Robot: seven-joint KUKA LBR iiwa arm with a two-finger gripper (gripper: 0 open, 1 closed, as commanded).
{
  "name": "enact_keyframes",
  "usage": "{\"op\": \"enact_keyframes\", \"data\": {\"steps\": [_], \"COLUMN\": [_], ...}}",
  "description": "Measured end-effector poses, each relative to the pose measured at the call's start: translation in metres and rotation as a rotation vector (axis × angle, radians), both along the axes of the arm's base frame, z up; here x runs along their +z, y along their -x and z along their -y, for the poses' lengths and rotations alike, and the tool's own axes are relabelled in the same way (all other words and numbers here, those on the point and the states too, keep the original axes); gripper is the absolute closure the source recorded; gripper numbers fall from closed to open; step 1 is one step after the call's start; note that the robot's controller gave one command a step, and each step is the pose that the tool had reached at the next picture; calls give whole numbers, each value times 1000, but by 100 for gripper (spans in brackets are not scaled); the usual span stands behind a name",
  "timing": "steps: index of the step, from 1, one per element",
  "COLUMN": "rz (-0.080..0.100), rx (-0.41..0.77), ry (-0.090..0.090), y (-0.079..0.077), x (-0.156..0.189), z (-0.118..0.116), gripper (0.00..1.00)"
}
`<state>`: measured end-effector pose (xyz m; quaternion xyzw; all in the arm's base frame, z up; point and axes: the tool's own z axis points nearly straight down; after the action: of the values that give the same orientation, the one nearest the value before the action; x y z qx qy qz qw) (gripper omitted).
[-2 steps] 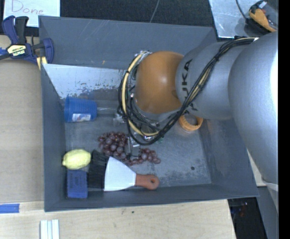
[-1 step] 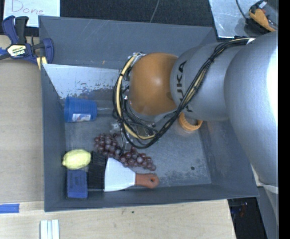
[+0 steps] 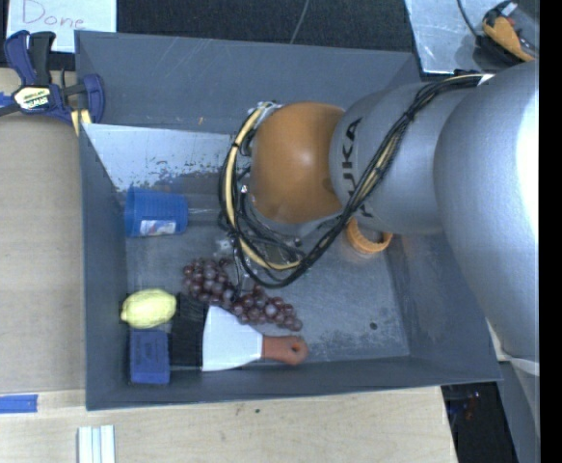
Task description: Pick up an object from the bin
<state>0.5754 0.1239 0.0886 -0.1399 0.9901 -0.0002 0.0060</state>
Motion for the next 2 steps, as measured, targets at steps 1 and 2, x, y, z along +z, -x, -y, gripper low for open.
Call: {"op": "enact_keyframes", "data": {"steps": [1, 2], "rz": [8, 3], "rx": [1, 1], "ry": [-1, 0], "y": [24, 25], "x": [223, 220], "z": [2, 2], "gripper": [100, 100]}}
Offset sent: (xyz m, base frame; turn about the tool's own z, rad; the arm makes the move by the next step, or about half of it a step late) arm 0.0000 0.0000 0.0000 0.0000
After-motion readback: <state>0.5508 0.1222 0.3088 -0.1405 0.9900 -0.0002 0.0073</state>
